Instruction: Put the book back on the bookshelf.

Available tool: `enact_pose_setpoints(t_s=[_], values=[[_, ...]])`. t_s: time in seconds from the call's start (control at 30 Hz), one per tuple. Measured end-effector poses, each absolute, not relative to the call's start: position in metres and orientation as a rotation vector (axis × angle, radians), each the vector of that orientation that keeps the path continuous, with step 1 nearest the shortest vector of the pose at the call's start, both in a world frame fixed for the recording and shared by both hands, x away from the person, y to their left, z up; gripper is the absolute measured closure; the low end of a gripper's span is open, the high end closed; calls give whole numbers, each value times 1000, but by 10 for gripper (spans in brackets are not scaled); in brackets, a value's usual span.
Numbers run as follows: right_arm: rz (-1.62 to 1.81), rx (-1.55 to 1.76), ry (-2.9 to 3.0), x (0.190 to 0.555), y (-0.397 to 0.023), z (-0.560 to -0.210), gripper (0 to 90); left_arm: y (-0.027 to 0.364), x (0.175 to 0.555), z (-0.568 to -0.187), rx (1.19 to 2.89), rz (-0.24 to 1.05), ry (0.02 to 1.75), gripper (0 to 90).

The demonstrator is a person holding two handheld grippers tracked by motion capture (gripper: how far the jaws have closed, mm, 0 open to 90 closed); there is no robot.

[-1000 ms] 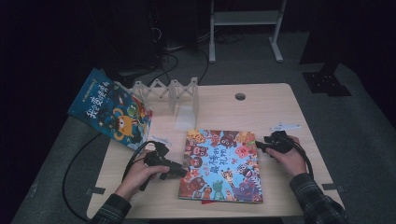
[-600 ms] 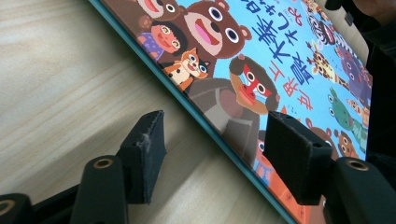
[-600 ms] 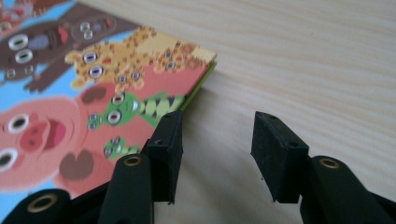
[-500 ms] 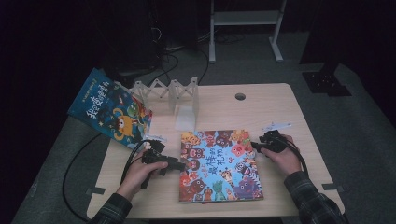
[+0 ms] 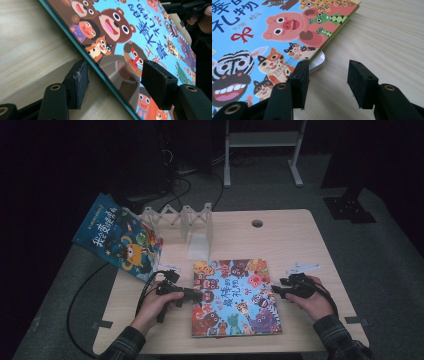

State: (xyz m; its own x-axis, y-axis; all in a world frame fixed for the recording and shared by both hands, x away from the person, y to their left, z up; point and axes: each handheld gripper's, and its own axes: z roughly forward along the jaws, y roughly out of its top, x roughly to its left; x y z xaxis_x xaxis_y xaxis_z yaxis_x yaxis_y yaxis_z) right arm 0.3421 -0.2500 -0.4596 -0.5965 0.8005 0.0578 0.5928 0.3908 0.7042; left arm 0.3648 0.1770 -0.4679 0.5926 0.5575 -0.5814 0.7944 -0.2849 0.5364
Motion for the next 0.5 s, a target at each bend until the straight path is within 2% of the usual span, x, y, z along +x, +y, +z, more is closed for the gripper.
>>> enact_pose_setpoints(t_s=[0.2,0.5], values=[[1055,1245,2371,342,-248,-460,573,175,365,-471,1976,-374,1076,359],[1018,1203,2383,339,-242,-457,578,186,364,-470,1977,-353,1080,362]])
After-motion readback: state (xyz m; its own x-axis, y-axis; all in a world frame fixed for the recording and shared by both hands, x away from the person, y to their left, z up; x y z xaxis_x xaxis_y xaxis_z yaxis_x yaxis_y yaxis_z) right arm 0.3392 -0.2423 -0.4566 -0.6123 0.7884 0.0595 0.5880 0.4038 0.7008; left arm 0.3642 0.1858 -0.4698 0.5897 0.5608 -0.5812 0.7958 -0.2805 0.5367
